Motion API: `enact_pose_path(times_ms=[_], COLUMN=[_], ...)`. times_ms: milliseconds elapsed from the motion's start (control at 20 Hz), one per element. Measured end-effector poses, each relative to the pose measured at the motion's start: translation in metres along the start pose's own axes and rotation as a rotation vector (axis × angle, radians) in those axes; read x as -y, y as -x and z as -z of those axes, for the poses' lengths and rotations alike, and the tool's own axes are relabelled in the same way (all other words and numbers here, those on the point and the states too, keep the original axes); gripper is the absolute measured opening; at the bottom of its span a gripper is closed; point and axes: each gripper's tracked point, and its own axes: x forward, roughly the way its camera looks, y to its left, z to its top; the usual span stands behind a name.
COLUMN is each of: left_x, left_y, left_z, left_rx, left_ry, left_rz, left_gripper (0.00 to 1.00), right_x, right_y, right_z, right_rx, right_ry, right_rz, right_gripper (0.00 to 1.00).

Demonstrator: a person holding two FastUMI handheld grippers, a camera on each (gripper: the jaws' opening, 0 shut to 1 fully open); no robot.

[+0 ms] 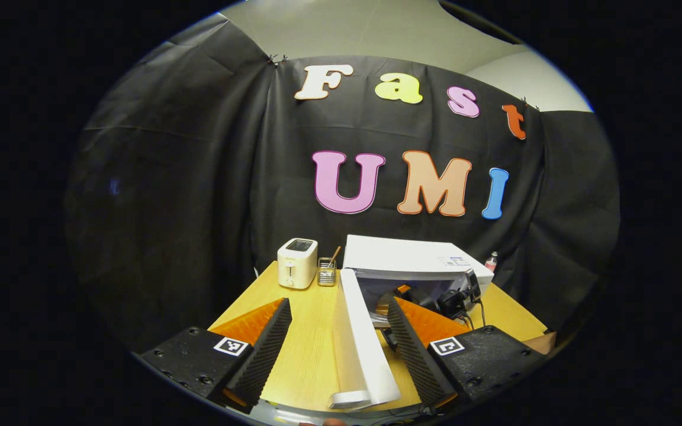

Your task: Open the microwave oven with the left hand, put the food in, and close the microwave oven.

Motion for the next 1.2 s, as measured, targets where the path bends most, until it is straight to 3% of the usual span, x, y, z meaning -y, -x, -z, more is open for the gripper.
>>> enact_pose_path(times_ms=[250, 300, 500, 650, 700, 1200], left_x=[0.006, 0.006, 0.002, 0.000, -0.001, -0.008], left_y=[0.000, 0.000, 0.004, 0.005, 0.004, 0.010], left_z=[0.004, 0.005, 0.003, 0.004, 0.003, 0.006], left_rx=[-0.009, -0.011, 0.005, 0.006, 0.007, 0.025], left_ry=[-0.002, -0.003, -0.008, -0.007, -0.007, -0.062], left_rz=[0.020, 0.022, 0.011, 0.007, 0.008, 0.003], left_gripper=[0.96, 0.96, 0.96, 0.96, 0.96, 0.96], right_x=[0.008, 0.011, 0.013, 0.004, 0.001, -0.017], right_y=[-0.003, -0.004, 0.002, 0.013, 0.018, 0.104], right_z=[-0.008, -0.008, -0.019, -0.023, -0.024, -0.029], right_rx=[0.009, 0.014, 0.028, 0.032, 0.037, 0.015], right_ry=[0.298, 0.356, 0.543, 0.619, 0.646, 0.825], right_rz=[0.019, 0.020, -0.005, -0.061, -0.082, -0.262], right_gripper=[0.87, 0.98, 0.98, 0.98, 0.88, 0.90])
